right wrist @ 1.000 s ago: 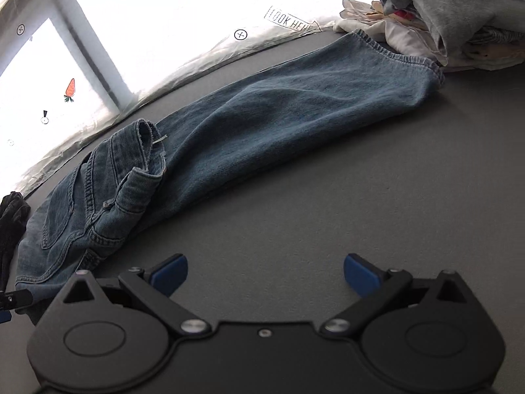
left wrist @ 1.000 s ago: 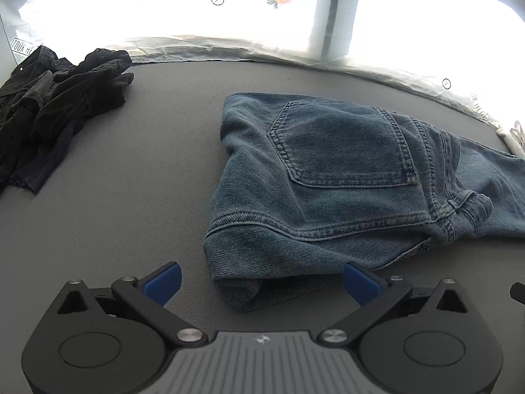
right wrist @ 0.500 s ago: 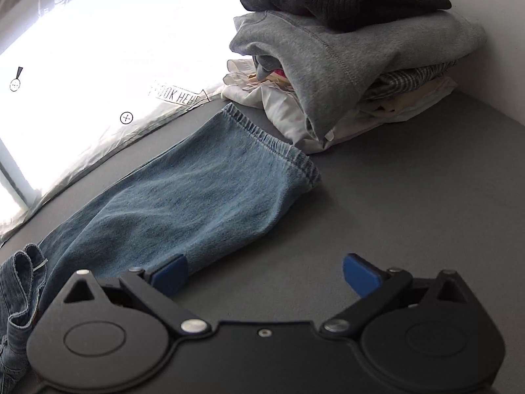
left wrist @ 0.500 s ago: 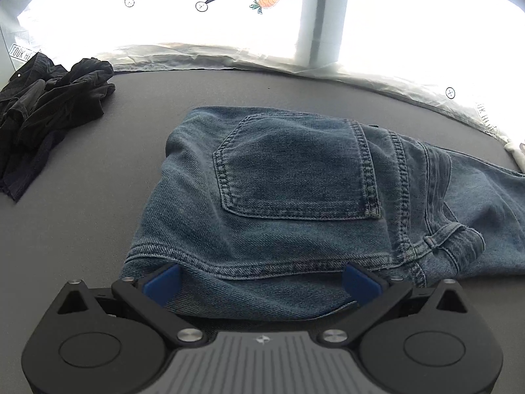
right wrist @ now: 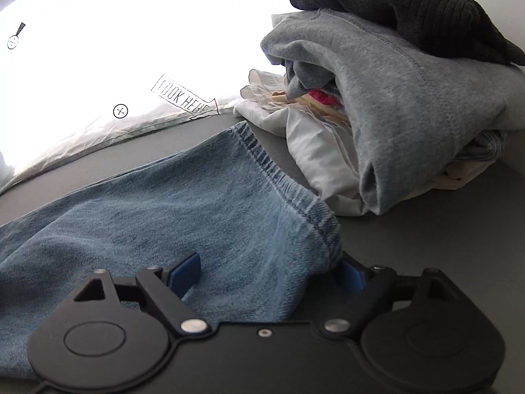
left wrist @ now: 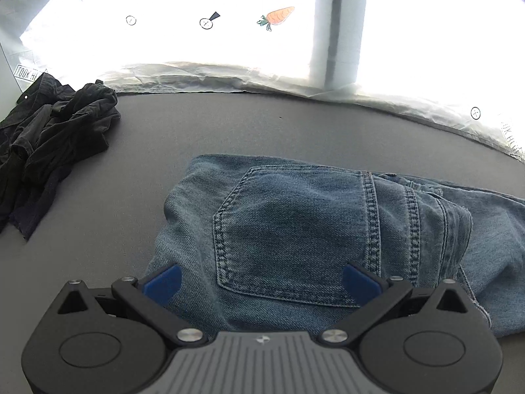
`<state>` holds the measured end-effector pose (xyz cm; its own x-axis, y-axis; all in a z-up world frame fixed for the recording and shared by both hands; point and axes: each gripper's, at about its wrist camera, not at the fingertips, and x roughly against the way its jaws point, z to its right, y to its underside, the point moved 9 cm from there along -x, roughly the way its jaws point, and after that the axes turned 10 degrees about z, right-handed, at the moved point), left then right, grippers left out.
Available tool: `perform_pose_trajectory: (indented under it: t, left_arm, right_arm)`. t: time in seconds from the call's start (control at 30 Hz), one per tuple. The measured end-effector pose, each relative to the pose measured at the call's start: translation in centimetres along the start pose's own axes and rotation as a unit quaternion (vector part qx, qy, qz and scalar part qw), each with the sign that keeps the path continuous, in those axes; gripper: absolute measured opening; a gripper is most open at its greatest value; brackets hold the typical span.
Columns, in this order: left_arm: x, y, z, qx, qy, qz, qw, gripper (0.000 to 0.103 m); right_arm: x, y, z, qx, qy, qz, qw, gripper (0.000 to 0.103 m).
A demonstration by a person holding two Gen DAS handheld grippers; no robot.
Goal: Fold clothes
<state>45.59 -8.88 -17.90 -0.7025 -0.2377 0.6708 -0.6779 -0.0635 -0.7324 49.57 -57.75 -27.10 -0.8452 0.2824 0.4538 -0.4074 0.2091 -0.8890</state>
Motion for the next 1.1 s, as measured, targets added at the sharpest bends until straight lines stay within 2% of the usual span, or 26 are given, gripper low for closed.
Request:
perform_pose_trajectory:
  t: [0.03,0.1,0.23,0.33,0.4,0.47,0.57,0.7,0.77,0.8,0.83,0.87,0.9,0.93,0.97,1.0,1.03,1.07,1.1]
  left_arm:
    - [-0.7,-0.1,0.5,-0.025,-0.004,0.002,0.9997,0.103]
    - [-1.8,0.2,0.7,-0.027,-0.002,0.001,0.9996,0.103]
    - [-3.6,0.9,0.8,-0.01,0.006,-0.001,0.9999,0.103]
    - [-5.1,1.5,0.8,0.003,0.013,-0.003,0.9999,0.103]
    - [-5.7,1.8,0.8,0.011,0.019,-0.003,0.9997,0.103]
    - [-5.9,1.9,0.7,0.019,0.031,0.0,0.9993,0.103]
    - [-5.7,2.1,0.8,0.022,0.029,0.014,0.9992,0.103]
    - [-5.1,2.7,0.8,0.021,0.021,0.057,0.9979,0.103]
    - [-5.0,2.8,0.7,0.023,0.019,0.066,0.9974,0.103]
    - [-5.0,2.7,0.7,0.024,0.017,0.066,0.9974,0.103]
    - [-5.0,2.7,0.8,0.025,0.016,0.065,0.9975,0.103]
    - [-5.0,2.6,0.8,0.025,0.016,0.064,0.9975,0.103]
    - [-5.0,2.6,0.7,0.025,0.017,0.063,0.9975,0.103]
    - [-5.0,2.7,0.7,0.025,0.018,0.064,0.9975,0.103]
    - [-5.0,2.7,0.7,0.025,0.018,0.065,0.9974,0.103]
    - [-5.0,2.7,0.7,0.025,0.019,0.067,0.9973,0.103]
    - [-5.0,2.7,0.7,0.025,0.02,0.067,0.9973,0.103]
    - [-5.0,2.7,0.7,0.025,0.02,0.066,0.9973,0.103]
    - [-4.9,2.7,0.7,0.026,0.02,0.065,0.9974,0.103]
  right_arm:
    - [-0.2,-0.1,-0.2,-0.001,-0.005,0.001,1.0,0.088]
    - [-0.5,-0.5,-0.4,-0.021,-0.014,0.004,1.0,0.088]
    - [-0.8,-1.4,0.7,-0.138,-0.021,0.014,0.99,0.086]
    - [-0.2,-1.4,2.2,-0.213,-0.008,0.018,0.977,0.069]
    - [0.0,-1.1,3.4,-0.25,0.0,0.013,0.968,0.047]
    - [0.2,-0.8,4.4,-0.275,0.009,0.005,0.962,0.034]
    - [0.1,-0.8,4.5,-0.286,0.022,0.007,0.958,0.034]
    - [-0.6,-1.1,2.6,-0.207,0.05,0.022,0.977,0.039]
    - [-0.8,-1.2,2.9,-0.228,0.047,0.017,0.972,0.034]
    - [-0.9,-1.1,3.5,-0.269,0.032,0.009,0.962,0.028]
    - [-1.1,-0.6,4.3,-0.333,0.009,-0.001,0.943,0.026]
    - [-1.3,-0.2,5.1,-0.397,-0.014,-0.011,0.918,0.019]
    - [-1.4,0.8,5.8,-0.483,-0.031,-0.015,0.875,0.018]
    - [-1.5,1.9,6.7,-0.567,-0.046,-0.018,0.822,0.018]
    - [-1.4,3.0,7.0,-0.649,-0.066,-0.014,0.758,0.018]
    - [-1.2,4.2,7.0,-0.731,-0.086,-0.007,0.677,0.018]
    - [-0.9,4.3,6.6,-0.752,-0.095,0.001,0.652,0.018]
    - [-0.6,4.4,6.3,-0.767,-0.103,0.009,0.633,0.018]
    - [-0.3,3.7,5.6,-0.766,-0.121,0.011,0.631,0.018]
